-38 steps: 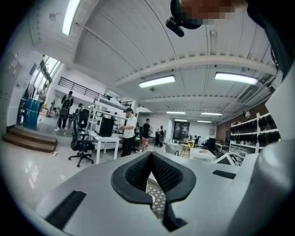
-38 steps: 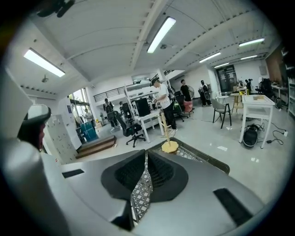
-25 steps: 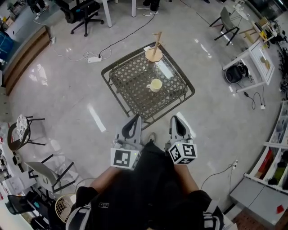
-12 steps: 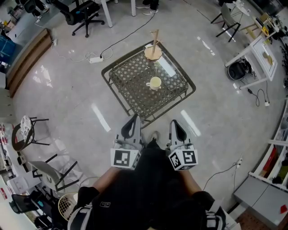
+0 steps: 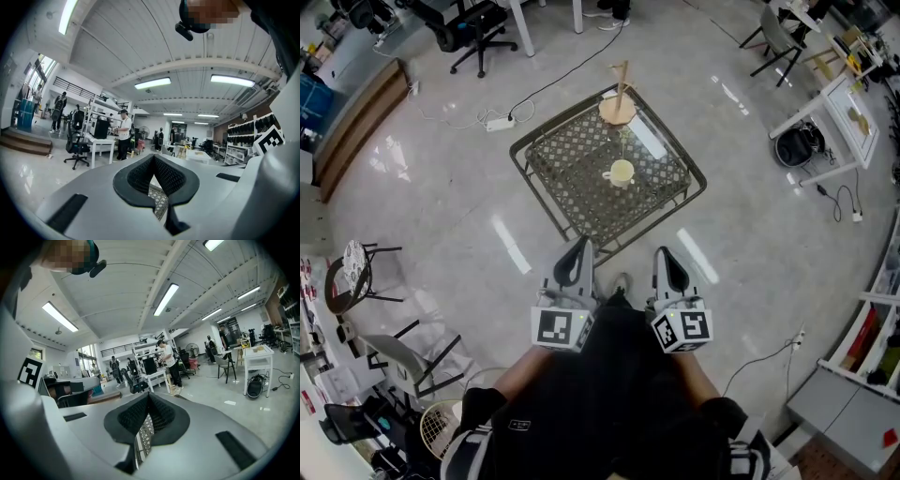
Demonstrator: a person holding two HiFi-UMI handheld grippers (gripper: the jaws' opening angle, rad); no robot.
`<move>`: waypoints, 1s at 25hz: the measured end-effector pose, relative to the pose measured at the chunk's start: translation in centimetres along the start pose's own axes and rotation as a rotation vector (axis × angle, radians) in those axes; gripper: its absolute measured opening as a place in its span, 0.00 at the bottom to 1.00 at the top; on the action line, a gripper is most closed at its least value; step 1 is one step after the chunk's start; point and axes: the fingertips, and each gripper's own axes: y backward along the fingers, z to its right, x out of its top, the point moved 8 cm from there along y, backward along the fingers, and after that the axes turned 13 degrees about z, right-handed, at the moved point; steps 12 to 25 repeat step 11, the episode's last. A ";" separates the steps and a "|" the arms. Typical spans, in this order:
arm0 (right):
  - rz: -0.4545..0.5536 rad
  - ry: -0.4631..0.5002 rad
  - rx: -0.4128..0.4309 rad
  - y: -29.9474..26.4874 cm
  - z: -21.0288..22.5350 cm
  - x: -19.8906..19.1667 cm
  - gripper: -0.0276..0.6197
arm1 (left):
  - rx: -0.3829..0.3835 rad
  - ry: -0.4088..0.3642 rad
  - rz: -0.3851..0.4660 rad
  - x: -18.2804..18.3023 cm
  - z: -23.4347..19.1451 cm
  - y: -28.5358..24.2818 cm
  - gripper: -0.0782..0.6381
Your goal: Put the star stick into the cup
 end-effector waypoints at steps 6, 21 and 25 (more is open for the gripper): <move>-0.005 0.000 -0.005 0.1 0.3 -0.2 0.06 | -0.002 0.011 0.003 -0.2 0.3 -0.2 0.13; -0.001 -0.003 -0.011 -0.2 0.4 -0.1 0.06 | -0.038 -0.046 -0.029 -0.8 -0.1 -0.1 0.13; -0.001 -0.003 -0.011 -0.2 0.4 -0.1 0.06 | -0.038 -0.046 -0.029 -0.8 -0.1 -0.1 0.13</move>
